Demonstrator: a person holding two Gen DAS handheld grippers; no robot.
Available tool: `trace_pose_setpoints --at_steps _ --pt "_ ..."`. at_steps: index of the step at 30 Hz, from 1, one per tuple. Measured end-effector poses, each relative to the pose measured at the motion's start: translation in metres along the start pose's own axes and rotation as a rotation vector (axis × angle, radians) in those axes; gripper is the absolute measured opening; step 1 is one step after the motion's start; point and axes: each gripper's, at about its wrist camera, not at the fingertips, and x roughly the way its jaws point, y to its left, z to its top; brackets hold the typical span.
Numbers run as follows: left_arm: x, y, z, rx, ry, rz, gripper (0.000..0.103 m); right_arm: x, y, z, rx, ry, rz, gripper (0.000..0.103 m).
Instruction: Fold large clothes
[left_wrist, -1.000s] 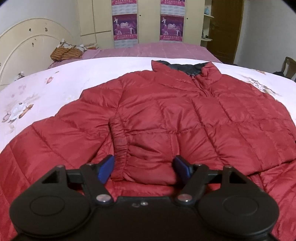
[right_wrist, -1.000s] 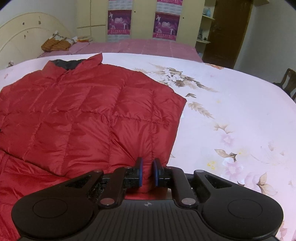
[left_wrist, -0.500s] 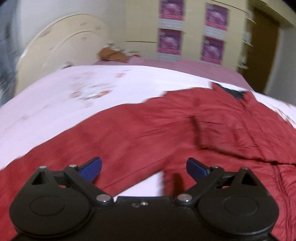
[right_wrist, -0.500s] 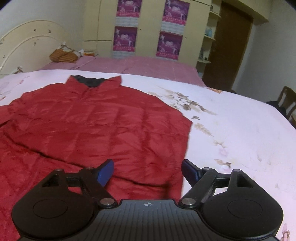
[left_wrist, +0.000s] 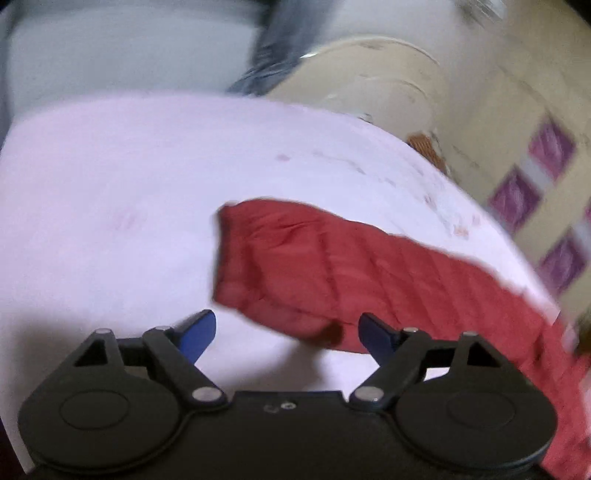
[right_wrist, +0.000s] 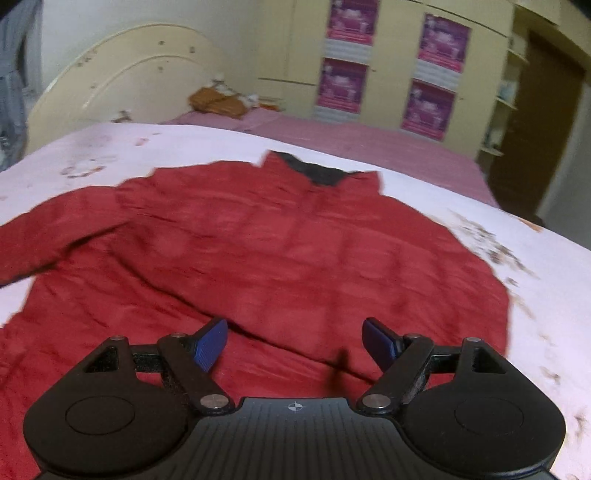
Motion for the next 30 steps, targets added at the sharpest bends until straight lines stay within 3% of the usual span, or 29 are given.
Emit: trace_pose_setpoints --at_steps 2,4,8,9,11,12,13,14,18,21,26,30 --pt "-0.002 0.014 0.002 -0.178 -0.013 -0.091 0.083 0.002 0.008 0.003 -0.004 -0.004 0.021 0.079" --pt "0.006 0.017 0.002 -0.279 -0.013 -0.152 0.083 0.005 0.015 0.007 -0.004 -0.007 0.030 0.079" --pt "0.029 0.005 0.005 -0.250 -0.104 -0.149 0.078 0.007 0.021 0.011 -0.006 -0.017 0.015 0.079" --pt "0.034 0.004 0.008 -0.247 -0.132 -0.145 0.073 0.008 0.019 0.011 0.000 -0.019 0.003 0.079" --pt "0.045 0.001 0.015 -0.246 -0.152 -0.104 0.033 0.009 0.012 0.011 0.022 -0.016 -0.030 0.079" --pt "0.047 0.000 0.018 -0.245 -0.144 -0.100 0.021 0.009 0.008 0.010 0.035 -0.009 -0.055 0.079" --pt "0.051 -0.002 0.022 -0.244 -0.127 -0.109 0.013 0.012 0.004 0.011 0.047 -0.001 -0.086 0.079" --pt "0.051 -0.007 0.023 -0.231 -0.128 -0.112 0.012 0.014 -0.001 0.011 0.061 0.006 -0.113 0.079" --pt "0.041 -0.044 0.024 -0.063 -0.168 -0.168 0.011 0.020 -0.024 0.009 0.125 0.032 -0.191 0.079" --pt "0.043 -0.096 0.021 0.080 -0.165 -0.238 0.011 0.014 -0.040 0.006 0.165 0.024 -0.212 0.079" --pt "0.056 -0.189 -0.001 0.286 -0.106 -0.365 0.009 0.005 -0.065 -0.001 0.229 0.012 -0.245 0.079" --pt "0.064 -0.262 -0.039 0.451 -0.030 -0.461 0.009 -0.005 -0.087 -0.006 0.281 0.004 -0.275 0.079"
